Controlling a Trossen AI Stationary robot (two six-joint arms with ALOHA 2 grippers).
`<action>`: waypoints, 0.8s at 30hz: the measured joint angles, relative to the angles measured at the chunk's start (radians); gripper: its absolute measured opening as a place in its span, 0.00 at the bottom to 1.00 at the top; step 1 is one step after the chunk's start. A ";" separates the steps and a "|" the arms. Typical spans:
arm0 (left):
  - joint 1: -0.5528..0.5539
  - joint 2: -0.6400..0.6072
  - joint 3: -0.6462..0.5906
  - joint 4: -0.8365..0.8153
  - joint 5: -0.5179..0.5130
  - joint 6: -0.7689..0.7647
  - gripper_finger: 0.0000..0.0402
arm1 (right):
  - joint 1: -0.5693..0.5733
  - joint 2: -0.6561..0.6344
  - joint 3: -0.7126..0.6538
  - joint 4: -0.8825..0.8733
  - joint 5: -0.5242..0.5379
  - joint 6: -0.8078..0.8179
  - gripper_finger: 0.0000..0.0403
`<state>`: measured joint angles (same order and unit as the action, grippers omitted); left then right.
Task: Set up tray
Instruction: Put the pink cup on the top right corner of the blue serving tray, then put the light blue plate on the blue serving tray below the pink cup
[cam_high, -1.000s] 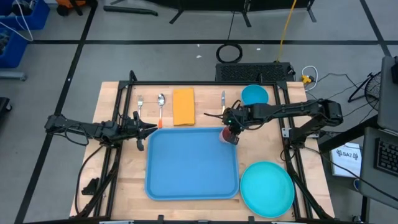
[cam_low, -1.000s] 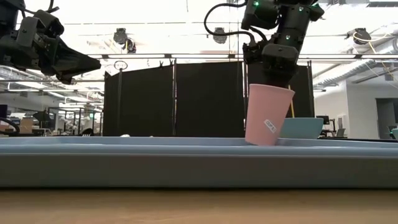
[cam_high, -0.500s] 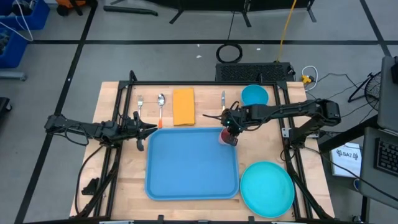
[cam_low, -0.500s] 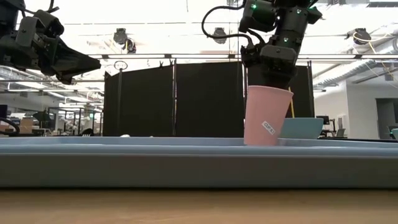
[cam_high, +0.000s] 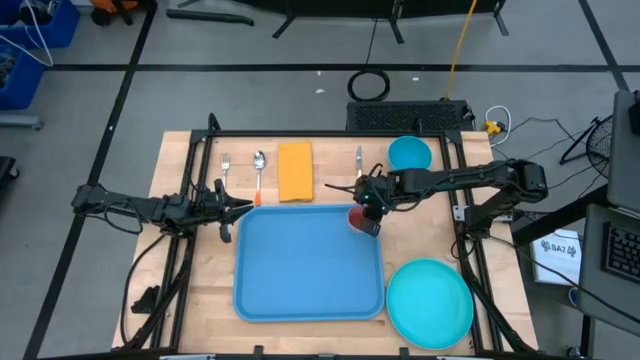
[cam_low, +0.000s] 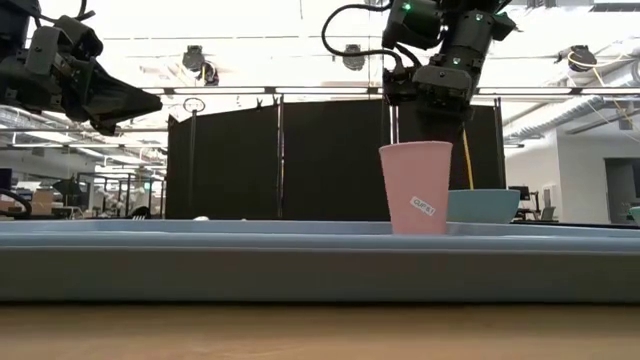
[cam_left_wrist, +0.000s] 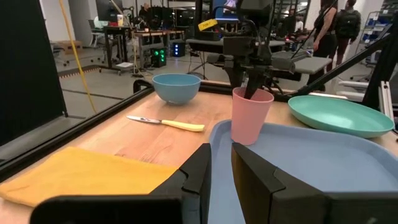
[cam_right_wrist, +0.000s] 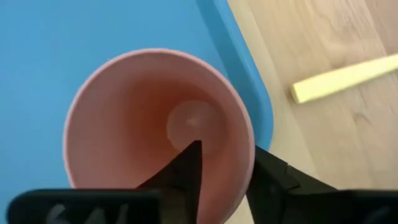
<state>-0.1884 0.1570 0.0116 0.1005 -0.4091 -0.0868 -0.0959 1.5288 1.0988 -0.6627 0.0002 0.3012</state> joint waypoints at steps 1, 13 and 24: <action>0.000 0.000 0.000 0.000 0.000 0.000 0.17 | 0.000 0.000 0.002 0.007 0.000 -0.001 0.28; 0.000 0.000 0.000 0.000 0.000 0.001 0.17 | -0.001 -0.021 0.067 -0.003 0.060 -0.037 0.32; 0.000 0.000 0.000 -0.003 0.000 0.003 0.17 | 0.043 -0.288 0.076 -0.124 0.071 0.055 0.32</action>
<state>-0.1886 0.1570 0.0116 0.0974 -0.4091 -0.0837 -0.0534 1.2410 1.1751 -0.7863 0.0710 0.3565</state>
